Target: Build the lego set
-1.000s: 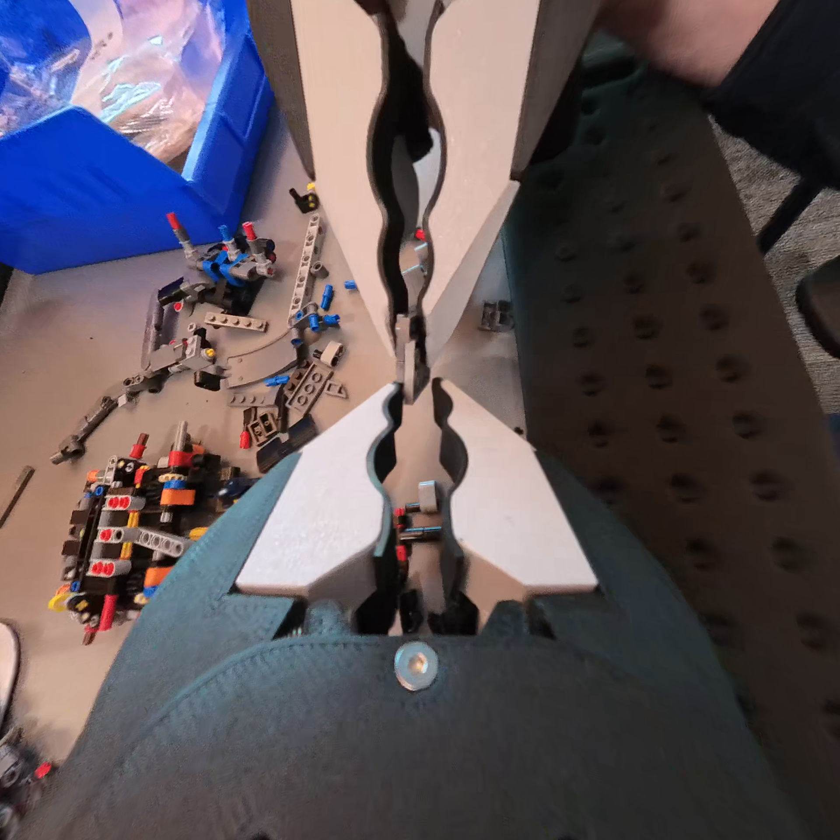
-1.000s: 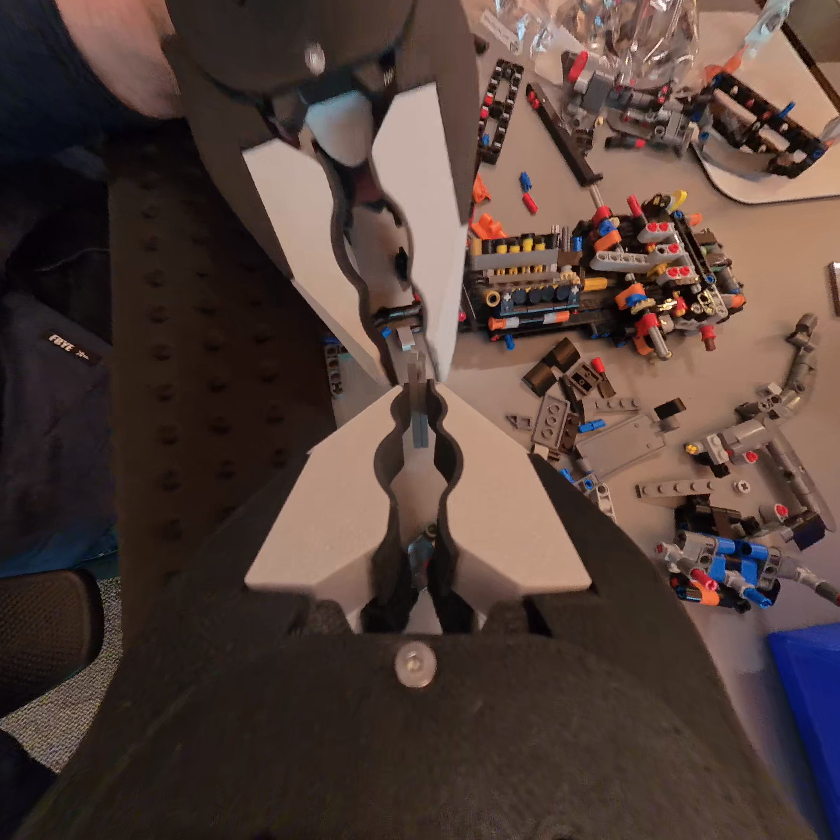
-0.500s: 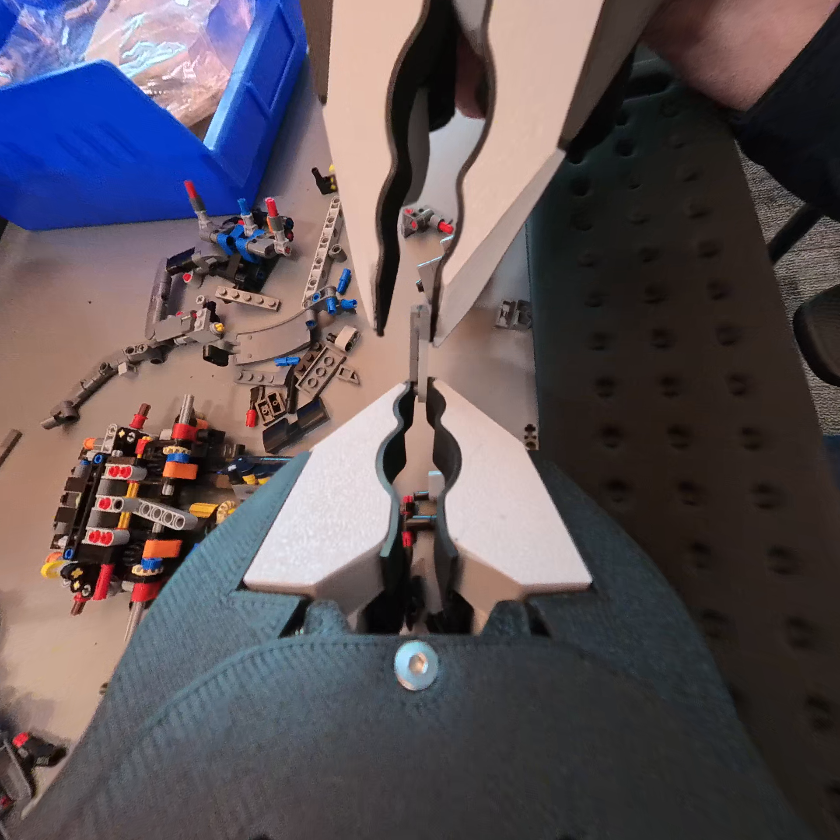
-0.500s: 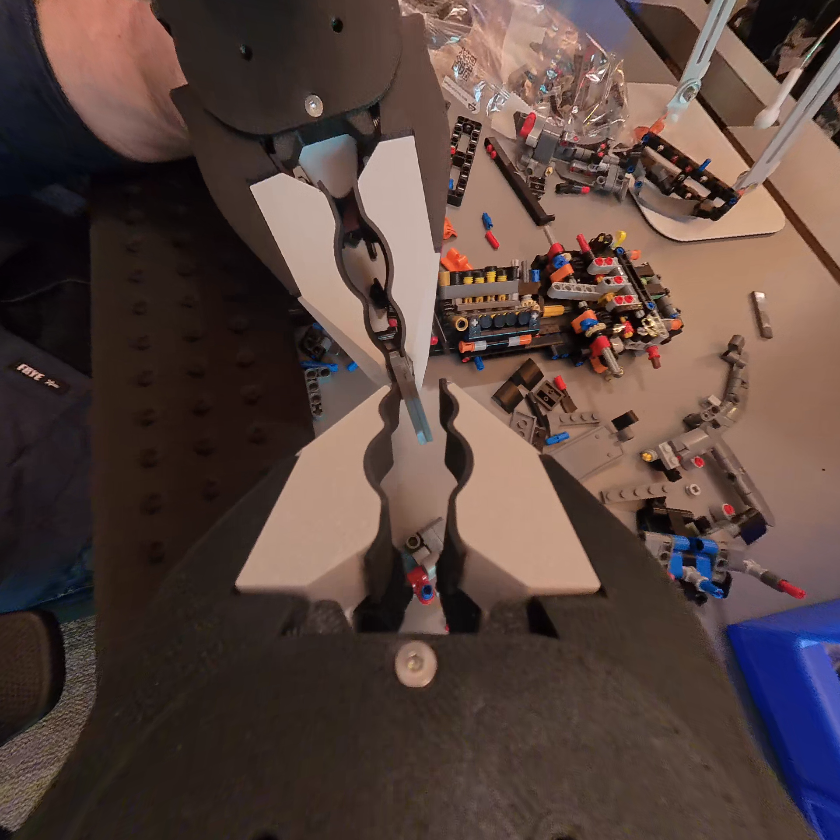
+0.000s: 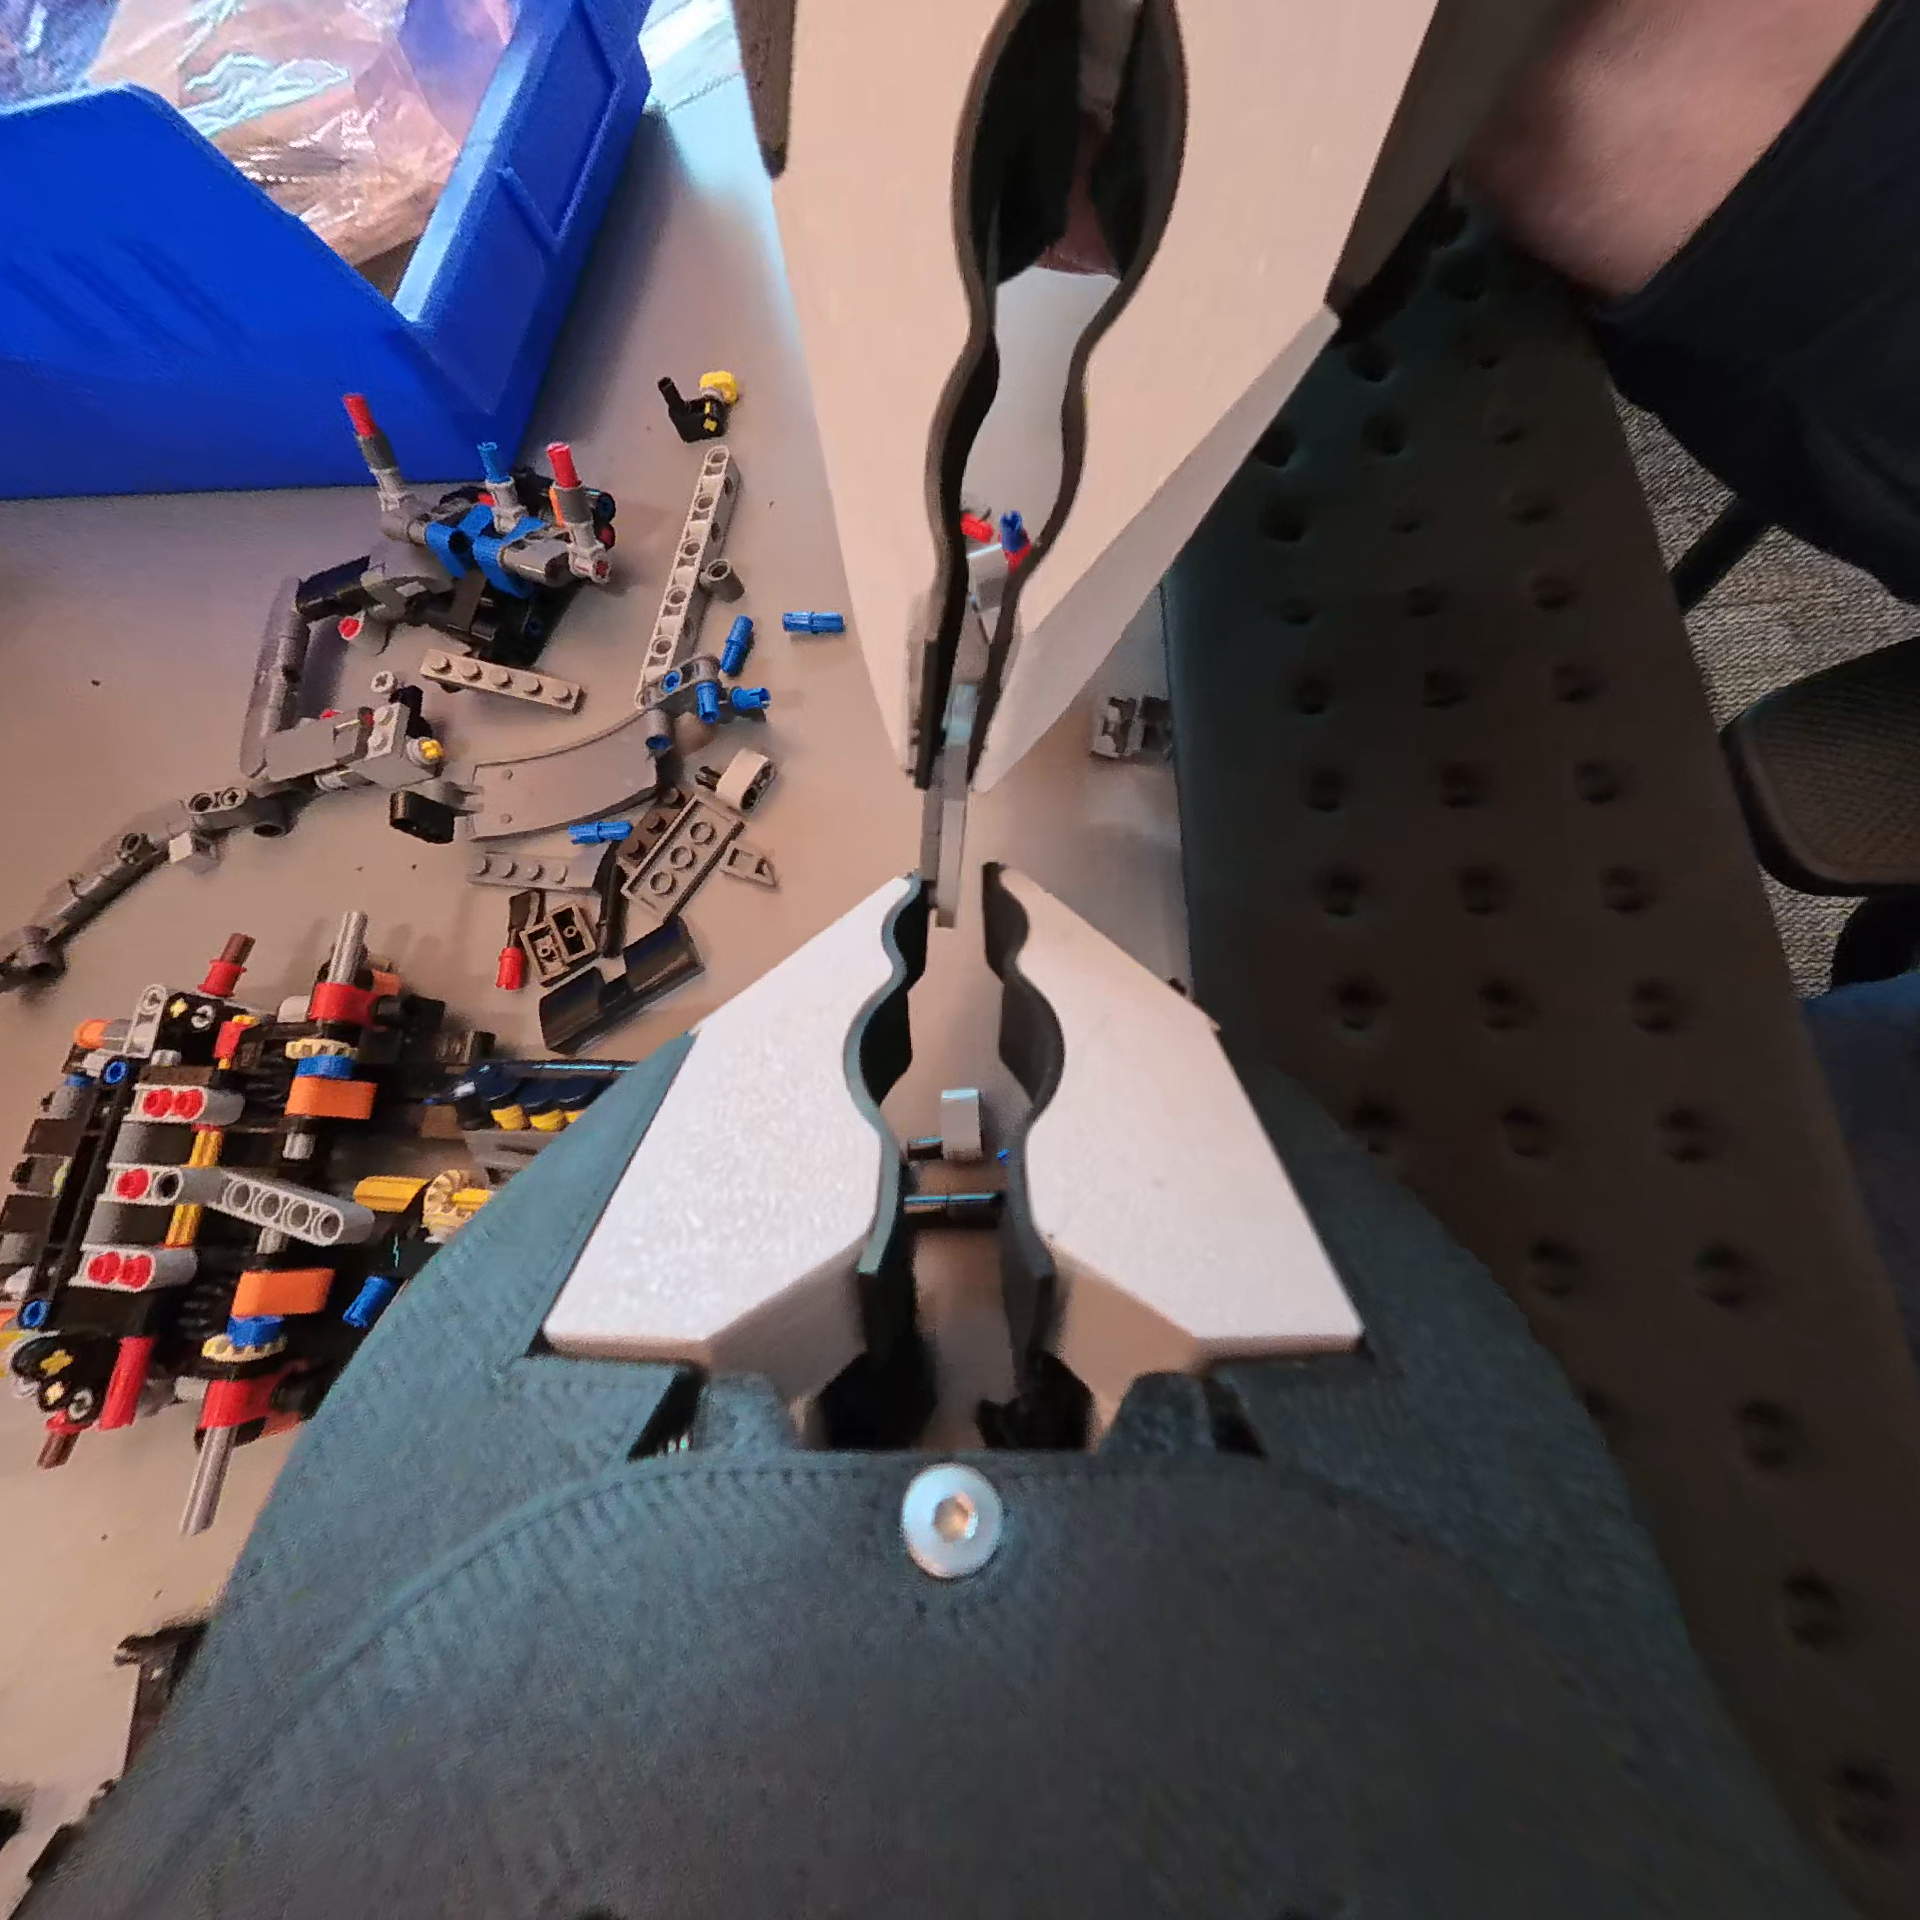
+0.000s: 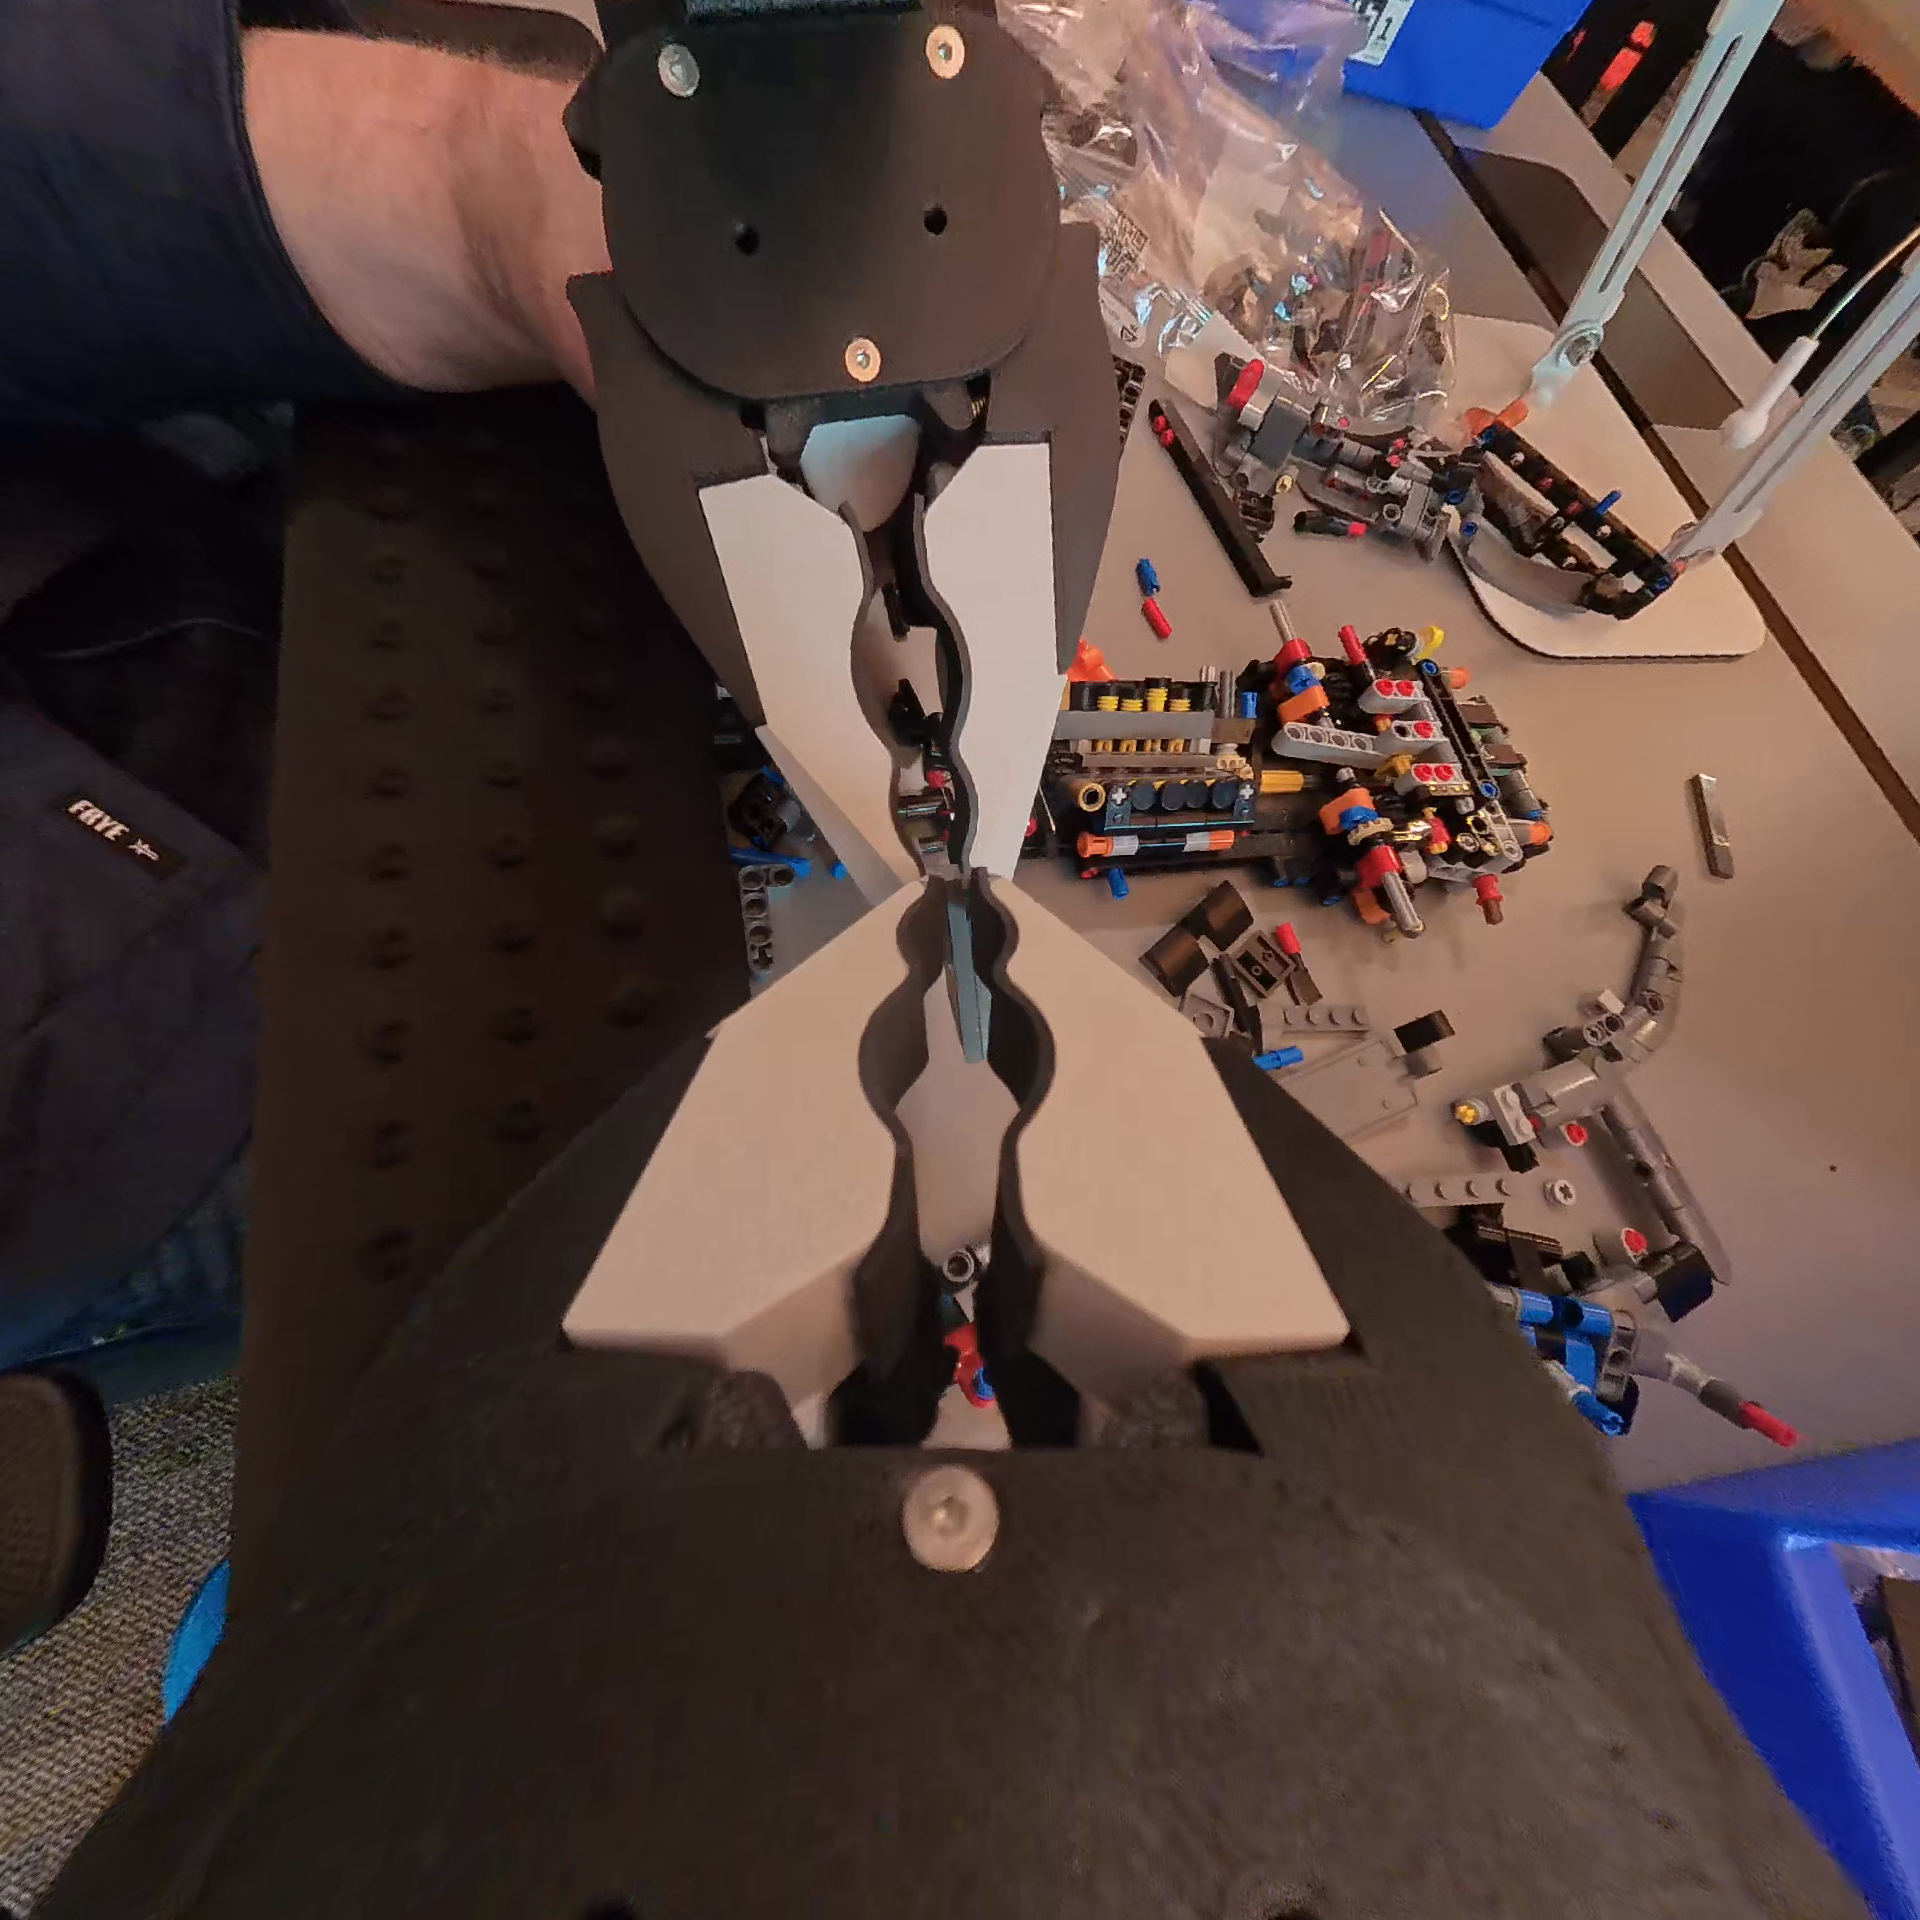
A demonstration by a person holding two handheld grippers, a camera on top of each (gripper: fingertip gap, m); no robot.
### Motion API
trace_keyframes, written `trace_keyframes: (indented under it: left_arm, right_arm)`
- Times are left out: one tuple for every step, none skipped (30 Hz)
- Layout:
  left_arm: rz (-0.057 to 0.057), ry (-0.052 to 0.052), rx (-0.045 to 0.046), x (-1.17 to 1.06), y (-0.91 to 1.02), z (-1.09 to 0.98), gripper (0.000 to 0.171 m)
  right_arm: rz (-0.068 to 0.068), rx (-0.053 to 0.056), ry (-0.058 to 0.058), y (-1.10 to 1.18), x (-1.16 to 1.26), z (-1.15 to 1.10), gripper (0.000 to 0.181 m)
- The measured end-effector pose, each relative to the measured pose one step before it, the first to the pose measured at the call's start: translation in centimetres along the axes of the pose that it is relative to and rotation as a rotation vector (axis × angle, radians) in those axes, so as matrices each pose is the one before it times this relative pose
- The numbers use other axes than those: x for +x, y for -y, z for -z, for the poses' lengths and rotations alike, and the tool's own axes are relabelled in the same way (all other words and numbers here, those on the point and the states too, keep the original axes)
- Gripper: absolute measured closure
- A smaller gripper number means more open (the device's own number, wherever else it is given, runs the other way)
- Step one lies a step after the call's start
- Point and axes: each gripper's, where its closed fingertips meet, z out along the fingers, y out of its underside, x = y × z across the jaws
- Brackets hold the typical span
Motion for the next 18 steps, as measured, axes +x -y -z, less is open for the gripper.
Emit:
trace_keyframes:
  left_arm:
    - [0.0055, -0.0074, -0.00071, 0.089, -0.029, -0.081, 0.161]
    - [0.0073, -0.0042, -0.00602, 0.035, -0.096, -0.074, 0.16]
    - [0.0046, -0.0036, -0.00612, 0.046, -0.093, -0.036, 0.158]
    - [0.0021, -0.0018, -0.00248, 0.026, -0.062, -0.016, 0.156]
    - [0.003, 0.0005, 0.00081, -0.035, -0.002, 0.029, 0.155]
    - [0.0022, -0.0008, 0.00453, -0.018, 0.065, 0.08, 0.154]
    - [0.002, -0.0027, 0.00886, 0.014, 0.139, 0.099, 0.153]
    - [0.0023, -0.0006, 0.00902, -0.004, 0.156, 0.068, 0.152]
    - [0.0017, 0.0061, 0.00948, -0.102, 0.173, 0.021, 0.149]
    - [0.0013, 0.0052, 0.00837, -0.086, 0.174, 0.027, 0.148]
    - [0.0004, 0.002, 0.00643, -0.027, 0.143, 0.034, 0.148]
    - [-0.0016, -0.0013, 0.00321, 0.034, 0.061, 0.013, 0.151]
    - [-0.0037, -0.0009, -0.00025, 0.056, 0.001, -0.002, 0.159]
    - [-0.0078, 0.0094, -0.00447, -0.066, -0.042, -0.028, 0.165]
    - [-0.0076, 0.0081, -0.00296, -0.077, -0.028, -0.003, 0.167]
    - [0.0023, -0.0002, -0.00213, -0.029, -0.035, -0.009, 0.167]
    - [0.0081, -0.0067, -0.00121, 0.02, -0.027, 0.001, 0.167]
    - [0.0065, -0.0075, -0.00182, 0.031, -0.037, 0.029, 0.167]
  right_arm:
    - [-0.007, -0.0008, -0.0021, 0.002, 0.085, -0.002, 0.18]
    - [-0.0042, -0.004, -0.0007, -0.047, 0.045, -0.048, 0.179]
    - [-0.002, -0.0048, -0.0001, -0.075, 0.011, -0.091, 0.179]
    - [-0.002, -0.0034, -0.0009, -0.059, 0.03, -0.081, 0.179]
    - [-0.0028, -0.0027, -0.0021, -0.02, 0.058, -0.044, 0.179]
    - [-0.0027, 0.0, -0.0015, 0.011, 0.037, 0.006, 0.179]
    - [-0.0042, 0.0053, 0.0, 0.076, 0.029, 0.047, 0.18]
    - [-0.0064, 0.0085, 0.0006, 0.119, 0.043, 0.087, 0.18]
    - [-0.006, 0.0079, 0.0041, 0.105, -0.005, 0.085, 0.18]
    - [-0.0044, 0.0063, 0.0091, 0.07, -0.11, 0.042, 0.18]
    - [-0.0047, 0.0017, 0.0094, 0.004, -0.11, -0.037, 0.18]
    - [-0.003, -0.0069, 0.0013, -0.11, 0.004, -0.113, 0.18]
    - [-0.0002, -0.009, -0.0032, -0.129, 0.052, -0.102, 0.18]
    - [0.0019, -0.0023, 0.0027, -0.007, -0.057, -0.084, 0.18]
    - [0.0018, 0.0014, 0.0056, 0.059, -0.117, -0.051, 0.18]
    - [0.0021, -0.0012, 0.0002, 0.022, -0.029, -0.037, 0.18]
    - [0.0027, -0.0017, -0.0009, 0.002, -0.017, -0.028, 0.18]
    - [0.0012, -0.0002, 0.0007, 0.009, -0.03, -0.043, 0.18]
